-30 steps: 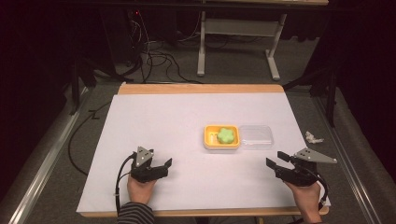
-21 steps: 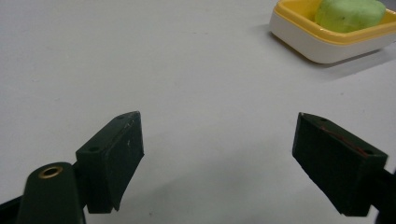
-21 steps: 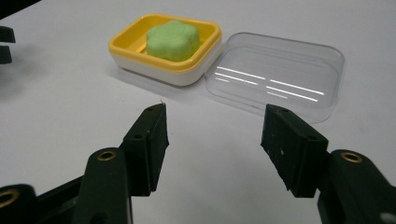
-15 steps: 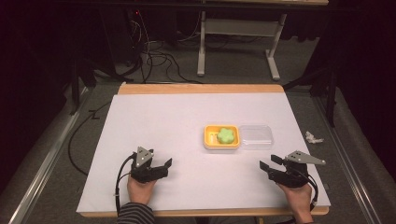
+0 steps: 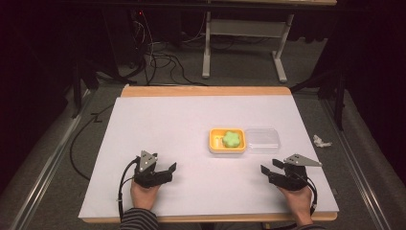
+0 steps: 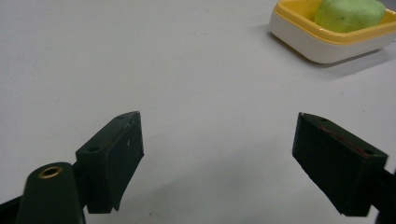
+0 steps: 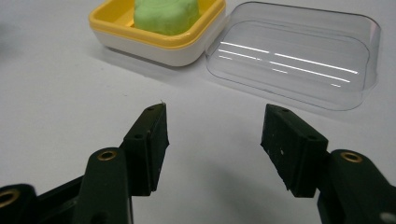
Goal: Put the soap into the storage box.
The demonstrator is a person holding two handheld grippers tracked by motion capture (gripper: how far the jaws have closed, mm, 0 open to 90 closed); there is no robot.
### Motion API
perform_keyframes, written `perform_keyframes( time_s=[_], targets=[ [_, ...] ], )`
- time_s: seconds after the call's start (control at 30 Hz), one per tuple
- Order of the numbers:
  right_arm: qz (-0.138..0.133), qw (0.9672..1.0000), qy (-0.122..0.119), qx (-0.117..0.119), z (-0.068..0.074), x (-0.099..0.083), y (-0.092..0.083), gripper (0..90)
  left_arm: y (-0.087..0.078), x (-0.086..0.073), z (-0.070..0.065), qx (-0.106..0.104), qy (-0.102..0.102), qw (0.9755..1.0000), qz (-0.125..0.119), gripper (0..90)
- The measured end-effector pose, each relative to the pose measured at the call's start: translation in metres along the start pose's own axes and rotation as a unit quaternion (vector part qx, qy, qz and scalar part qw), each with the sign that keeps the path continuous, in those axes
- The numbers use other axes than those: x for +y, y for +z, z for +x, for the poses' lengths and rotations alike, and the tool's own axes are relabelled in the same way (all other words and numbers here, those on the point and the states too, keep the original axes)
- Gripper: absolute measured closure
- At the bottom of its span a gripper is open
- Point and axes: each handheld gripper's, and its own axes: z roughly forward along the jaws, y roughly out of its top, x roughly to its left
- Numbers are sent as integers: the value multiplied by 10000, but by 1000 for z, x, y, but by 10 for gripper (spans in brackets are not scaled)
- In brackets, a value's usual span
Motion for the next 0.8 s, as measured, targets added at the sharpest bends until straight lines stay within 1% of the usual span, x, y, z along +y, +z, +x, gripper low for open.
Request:
perform_keyframes(
  time_s=[0.13, 0.23, 0.3, 0.43, 0.47, 0.63, 0.7, 0.73, 0.8],
  targets=[
    [-2, 10000, -29, -80, 0, -1, 5, 418, 0, 0, 0, 1, -24, 10000, -4, 164],
    [27, 9999, -3, -112, -1, -1, 8, 418, 0, 0, 0, 3, -28, 10000, 4, 164],
    [36, 9998, -55, -178, -2, -2, 11, 416, 0, 0, 0, 0, -32, 10000, 13, 164],
    [25, 9998, -14, -189, -3, -4, 15, 415, 0, 0, 0, 9, -29, 10000, 10, 165],
    [8, 9998, 42, -193, -2, -5, 17, 414, 1, 0, 0, 13, -43, 10000, 3, 164],
    [-6, 9998, 44, -190, -3, -7, 19, 408, 1, 0, 0, 14, -44, 10000, 4, 165],
    [17, 9999, 37, -168, -3, -7, 19, 406, 0, 0, 0, 10, -23, 10000, 3, 164],
    [52, 9999, -21, -154, -2, -8, 20, 405, 0, 0, 0, 10, 6, 10000, -2, 164],
    [73, 9999, -21, -148, -1, -8, 21, 404, 0, 0, 0, 9, 0, 10000, -1, 164]
  ],
)
